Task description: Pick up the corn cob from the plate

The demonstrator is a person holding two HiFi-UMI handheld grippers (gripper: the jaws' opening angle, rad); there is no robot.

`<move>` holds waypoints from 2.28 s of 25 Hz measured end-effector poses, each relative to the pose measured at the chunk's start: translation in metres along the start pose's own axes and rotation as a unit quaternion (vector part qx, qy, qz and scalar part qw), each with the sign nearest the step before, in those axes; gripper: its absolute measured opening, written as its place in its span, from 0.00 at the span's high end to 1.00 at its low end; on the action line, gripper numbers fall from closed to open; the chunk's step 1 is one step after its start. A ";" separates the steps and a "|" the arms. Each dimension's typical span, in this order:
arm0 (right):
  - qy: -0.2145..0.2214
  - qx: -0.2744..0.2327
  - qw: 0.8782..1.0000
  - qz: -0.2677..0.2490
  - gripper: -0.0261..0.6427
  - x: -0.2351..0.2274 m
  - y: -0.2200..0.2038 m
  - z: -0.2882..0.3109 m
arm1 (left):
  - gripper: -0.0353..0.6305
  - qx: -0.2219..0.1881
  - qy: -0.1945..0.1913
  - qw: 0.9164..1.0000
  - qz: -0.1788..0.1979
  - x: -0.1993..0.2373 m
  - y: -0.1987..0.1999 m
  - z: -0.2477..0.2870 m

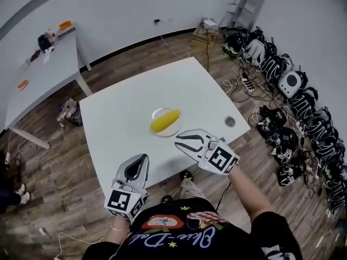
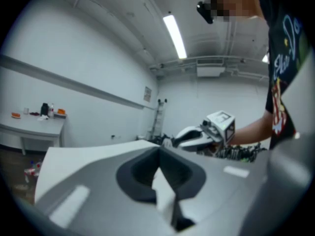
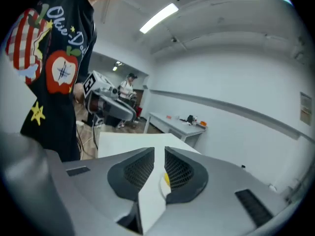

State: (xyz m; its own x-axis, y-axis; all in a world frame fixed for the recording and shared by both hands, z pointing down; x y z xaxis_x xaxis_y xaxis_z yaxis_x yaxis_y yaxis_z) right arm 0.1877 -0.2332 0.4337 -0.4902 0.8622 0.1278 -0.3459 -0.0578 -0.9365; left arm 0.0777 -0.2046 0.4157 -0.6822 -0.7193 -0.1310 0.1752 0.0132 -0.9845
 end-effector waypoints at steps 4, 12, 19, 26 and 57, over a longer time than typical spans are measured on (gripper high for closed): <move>0.102 0.107 0.984 -0.095 0.71 -0.053 -0.040 0.055 | 0.95 0.018 0.087 0.996 -0.010 0.030 0.001 0.019; 0.283 0.297 0.895 -0.177 0.55 -0.106 -0.122 0.128 | 0.95 0.070 0.196 0.977 -0.041 0.063 -0.012 0.027; 0.342 0.342 0.855 -0.185 0.56 -0.107 -0.150 0.158 | 0.95 0.095 0.259 0.959 -0.061 0.072 -0.022 0.016; 0.293 0.340 0.882 -0.142 0.57 -0.102 -0.142 0.161 | 0.95 0.087 0.264 0.958 -0.066 0.075 -0.023 0.006; 0.007 -0.159 0.938 0.309 0.57 -0.080 -0.004 -0.008 | 0.95 0.043 0.122 0.991 -0.023 0.056 -0.006 0.046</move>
State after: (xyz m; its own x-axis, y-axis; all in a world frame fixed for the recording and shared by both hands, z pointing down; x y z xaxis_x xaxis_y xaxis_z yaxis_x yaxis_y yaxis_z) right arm 0.2344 -0.2983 0.4244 -0.5077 0.7201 -0.4730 0.2584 -0.3965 -0.8809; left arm 0.0714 -0.2769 0.4200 -0.8409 -0.5276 -0.1206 0.1922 -0.0828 -0.9779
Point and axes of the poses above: the fingertips, and each gripper's own axes: z forward along the fingers, x to its left, y out of its top, the point moved 1 cm from there along -z, backward along the fingers, and after that the axes turned 12 degrees about z, right-handed, at the moved point
